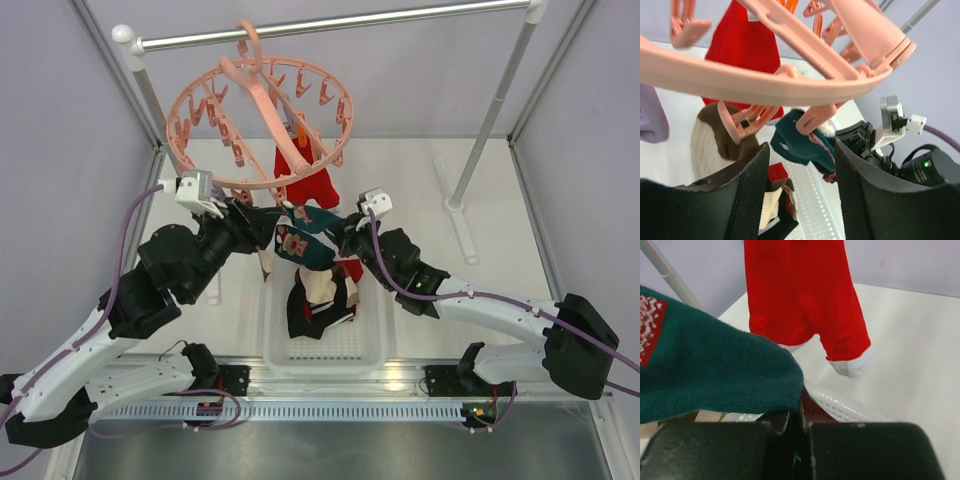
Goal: Remove the socks clipped to the hanger
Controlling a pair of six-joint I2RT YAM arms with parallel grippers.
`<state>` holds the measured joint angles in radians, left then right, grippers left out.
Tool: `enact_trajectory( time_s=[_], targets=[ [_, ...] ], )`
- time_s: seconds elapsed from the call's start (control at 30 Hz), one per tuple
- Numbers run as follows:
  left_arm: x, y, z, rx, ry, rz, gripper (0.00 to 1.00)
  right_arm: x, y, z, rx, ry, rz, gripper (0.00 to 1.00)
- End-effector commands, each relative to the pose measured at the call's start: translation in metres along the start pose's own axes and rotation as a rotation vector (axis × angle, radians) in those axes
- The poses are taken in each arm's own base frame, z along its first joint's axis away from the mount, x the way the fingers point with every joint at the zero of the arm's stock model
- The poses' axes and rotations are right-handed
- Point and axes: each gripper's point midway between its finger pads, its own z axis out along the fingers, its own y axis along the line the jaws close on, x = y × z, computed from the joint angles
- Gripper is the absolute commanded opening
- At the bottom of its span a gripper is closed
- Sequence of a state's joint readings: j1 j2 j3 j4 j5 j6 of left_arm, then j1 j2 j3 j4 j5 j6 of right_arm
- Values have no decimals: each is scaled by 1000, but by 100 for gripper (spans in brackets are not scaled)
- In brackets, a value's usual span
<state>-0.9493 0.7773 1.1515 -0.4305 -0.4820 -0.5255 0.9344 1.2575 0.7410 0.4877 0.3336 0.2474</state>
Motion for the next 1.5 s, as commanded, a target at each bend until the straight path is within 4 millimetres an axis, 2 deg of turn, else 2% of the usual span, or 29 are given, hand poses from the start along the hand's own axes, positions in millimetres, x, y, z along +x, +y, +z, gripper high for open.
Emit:
enact_trajectory(
  time_s=[0.0, 0.03, 0.3, 0.5, 0.67, 1.1, 1.23, 1.47],
  targets=[
    [-33, -10, -2, 10, -91, -65, 59, -32, -1, -5, 71, -120, 32, 1],
    [-35, -14, -2, 26, -91, -65, 59, -35, -4, -6, 101, -140, 35, 1],
    [-37, -23, 7, 36, -82, -46, 61, -35, 13, -16, 163, -171, 13, 1],
    [-39, -15, 8, -10, -101, -42, 61, -39, 16, -22, 210, -194, 8, 1],
    [-41, -7, 10, -54, -118, -31, 59, -42, 29, -27, 221, -207, -26, 1],
    [-44, 14, 12, -166, -150, 31, 57, -50, 40, -28, 238, -228, -54, 1],
    [-43, 17, 15, -188, -151, 46, 54, -51, 46, -29, 239, -230, -74, 1],
    [-46, 23, 14, -221, -160, 76, 49, -48, 44, -29, 280, -228, -101, 1]
  ],
)
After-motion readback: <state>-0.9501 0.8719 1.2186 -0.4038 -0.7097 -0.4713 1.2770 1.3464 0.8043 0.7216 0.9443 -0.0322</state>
